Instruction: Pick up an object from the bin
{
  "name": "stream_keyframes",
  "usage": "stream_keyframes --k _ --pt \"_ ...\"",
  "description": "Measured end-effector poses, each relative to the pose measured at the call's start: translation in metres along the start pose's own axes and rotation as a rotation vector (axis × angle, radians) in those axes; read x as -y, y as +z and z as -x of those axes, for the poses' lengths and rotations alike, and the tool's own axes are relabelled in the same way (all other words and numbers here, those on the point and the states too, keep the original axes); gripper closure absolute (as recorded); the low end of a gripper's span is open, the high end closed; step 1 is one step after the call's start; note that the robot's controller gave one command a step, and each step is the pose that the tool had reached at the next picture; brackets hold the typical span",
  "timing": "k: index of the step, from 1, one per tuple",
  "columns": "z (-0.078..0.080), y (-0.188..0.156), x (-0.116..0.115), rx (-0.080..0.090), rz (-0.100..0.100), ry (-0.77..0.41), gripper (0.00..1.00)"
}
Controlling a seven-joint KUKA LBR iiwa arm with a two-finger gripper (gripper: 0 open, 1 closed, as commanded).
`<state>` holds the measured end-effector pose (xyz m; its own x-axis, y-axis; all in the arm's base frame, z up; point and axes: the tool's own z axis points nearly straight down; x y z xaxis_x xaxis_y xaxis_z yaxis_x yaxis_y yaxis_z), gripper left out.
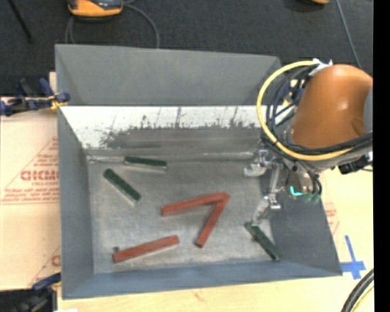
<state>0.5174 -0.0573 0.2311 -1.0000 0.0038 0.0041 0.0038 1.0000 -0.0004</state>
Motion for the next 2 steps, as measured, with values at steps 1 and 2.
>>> stream_keyframes --k 1,2 --pt "0.001 -0.004 0.000 0.008 -0.001 -0.002 0.00" --pt "0.012 0.035 -0.024 0.014 -0.002 -0.078 0.00"
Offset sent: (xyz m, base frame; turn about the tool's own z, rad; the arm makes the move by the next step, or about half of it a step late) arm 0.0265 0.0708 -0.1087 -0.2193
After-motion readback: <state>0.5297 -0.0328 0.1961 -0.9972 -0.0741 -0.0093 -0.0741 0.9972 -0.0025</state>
